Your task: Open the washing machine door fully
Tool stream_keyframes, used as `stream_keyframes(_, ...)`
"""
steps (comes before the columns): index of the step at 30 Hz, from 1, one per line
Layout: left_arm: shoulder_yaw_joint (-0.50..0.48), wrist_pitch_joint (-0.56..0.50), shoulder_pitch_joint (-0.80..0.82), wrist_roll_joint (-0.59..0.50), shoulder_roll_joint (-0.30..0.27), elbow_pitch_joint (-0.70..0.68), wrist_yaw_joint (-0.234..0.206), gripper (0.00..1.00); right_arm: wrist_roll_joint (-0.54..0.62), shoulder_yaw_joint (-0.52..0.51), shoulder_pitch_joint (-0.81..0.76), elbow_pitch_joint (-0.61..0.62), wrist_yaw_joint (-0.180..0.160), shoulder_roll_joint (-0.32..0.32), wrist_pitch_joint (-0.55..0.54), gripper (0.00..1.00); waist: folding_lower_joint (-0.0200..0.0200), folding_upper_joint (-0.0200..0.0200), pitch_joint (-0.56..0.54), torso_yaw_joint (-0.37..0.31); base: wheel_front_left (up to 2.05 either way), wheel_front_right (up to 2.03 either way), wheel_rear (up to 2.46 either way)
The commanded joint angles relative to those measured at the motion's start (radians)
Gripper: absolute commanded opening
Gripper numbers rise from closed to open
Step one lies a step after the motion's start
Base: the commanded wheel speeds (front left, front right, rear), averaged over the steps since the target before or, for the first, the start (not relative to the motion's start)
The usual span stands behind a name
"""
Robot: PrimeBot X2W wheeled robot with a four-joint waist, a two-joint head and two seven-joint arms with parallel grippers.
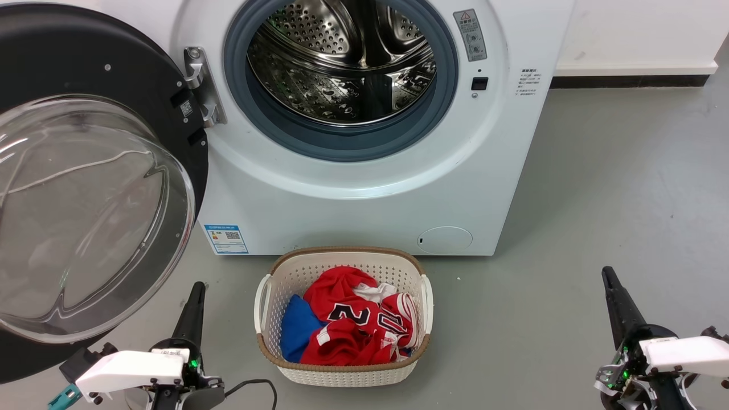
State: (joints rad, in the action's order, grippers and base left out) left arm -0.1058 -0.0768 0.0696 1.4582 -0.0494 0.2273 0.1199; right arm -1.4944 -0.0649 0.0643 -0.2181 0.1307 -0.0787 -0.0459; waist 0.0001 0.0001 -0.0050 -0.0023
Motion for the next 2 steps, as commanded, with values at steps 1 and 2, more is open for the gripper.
stream_keyframes(1,-0.004,-0.007,0.022,0.019,-0.001,0.001,0.005,0.00,-0.020,-0.003,0.026,-0.001,0.000,-0.001,-0.005,0.00,0.0000,-0.0001,0.000,0.000,0.00,0.00,0.00)
stream_keyframes(2,-0.004,-0.009,0.024,0.028,-0.001,0.002,0.006,0.00,-0.028,-0.004,0.027,-0.003,0.000,-0.001,-0.007,0.00,0.0000,-0.0001,0.001,0.000,0.00,0.00,0.00)
